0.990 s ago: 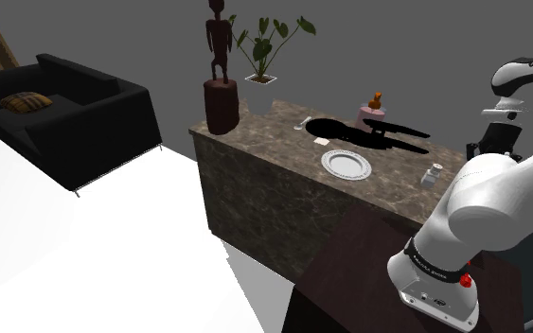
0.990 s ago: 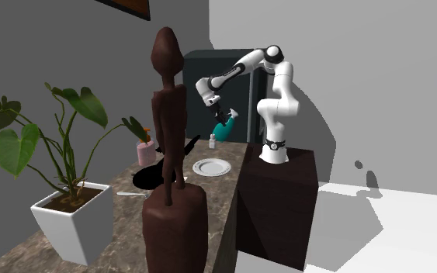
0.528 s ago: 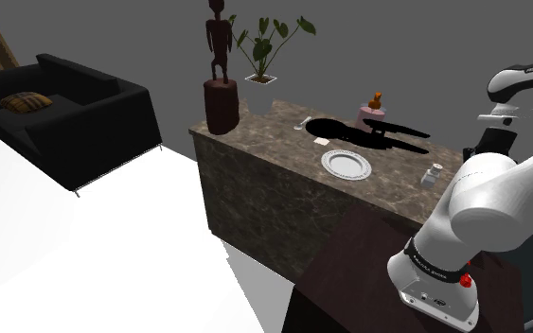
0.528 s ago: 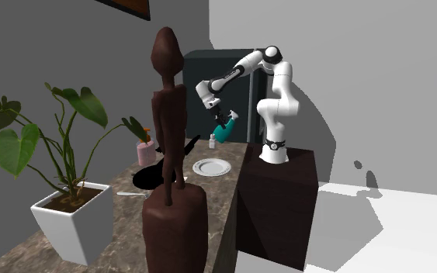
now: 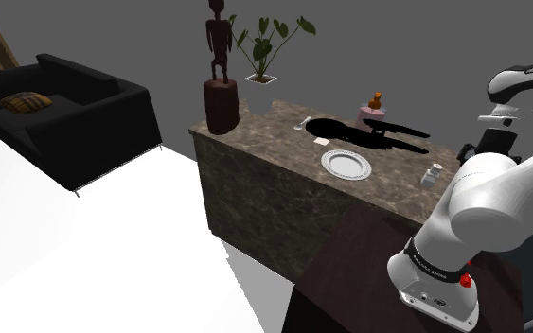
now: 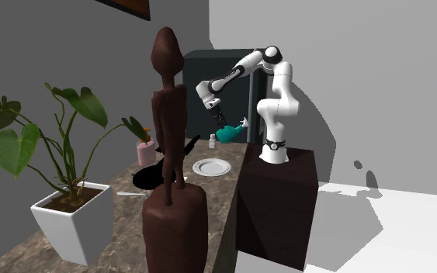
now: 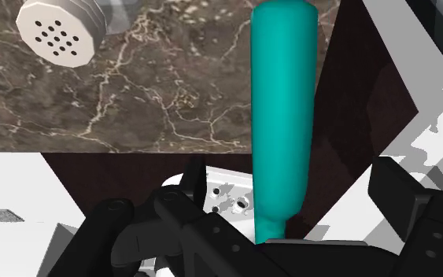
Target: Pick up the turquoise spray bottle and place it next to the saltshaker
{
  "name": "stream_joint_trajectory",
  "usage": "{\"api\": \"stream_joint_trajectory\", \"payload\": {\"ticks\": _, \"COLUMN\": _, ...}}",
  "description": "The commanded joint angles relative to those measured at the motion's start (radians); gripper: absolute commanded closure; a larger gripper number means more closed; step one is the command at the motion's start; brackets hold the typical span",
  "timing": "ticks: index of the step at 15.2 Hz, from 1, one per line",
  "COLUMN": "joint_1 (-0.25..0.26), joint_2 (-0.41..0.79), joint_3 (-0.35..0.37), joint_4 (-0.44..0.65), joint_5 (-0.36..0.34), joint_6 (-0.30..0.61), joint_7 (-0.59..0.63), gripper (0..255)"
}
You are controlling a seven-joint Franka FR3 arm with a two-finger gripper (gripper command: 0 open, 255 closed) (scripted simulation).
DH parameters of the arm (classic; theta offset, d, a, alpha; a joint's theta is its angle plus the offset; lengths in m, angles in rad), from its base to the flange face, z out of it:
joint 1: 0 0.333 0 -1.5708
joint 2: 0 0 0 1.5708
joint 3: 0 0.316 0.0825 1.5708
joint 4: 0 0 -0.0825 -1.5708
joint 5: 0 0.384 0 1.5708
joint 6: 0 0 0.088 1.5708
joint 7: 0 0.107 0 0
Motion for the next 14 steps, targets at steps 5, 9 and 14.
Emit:
{"api": "stream_joint_trajectory", "payload": {"ticks": 5, "joint_1": 0.039, "joint_2": 0.014, "joint_3": 0.012, "joint_4": 0.102, "joint_5": 0.039, "joint_6": -0.083, "joint_7": -0.017, "gripper": 0}}
{"api": "stream_joint_trajectory", "payload": {"ticks": 9, "joint_1": 0.052, "joint_2": 0.018, "joint_3": 0.012, "joint_4": 0.13, "joint_5": 0.049, "joint_6": -0.105, "joint_7": -0.022, "gripper": 0}}
{"api": "stream_joint_trajectory", "payload": {"ticks": 14, "joint_1": 0.052, "joint_2": 0.018, "joint_3": 0.012, "joint_4": 0.129, "joint_5": 0.049, "joint_6": -0.105, "joint_7": -0.022, "gripper": 0}}
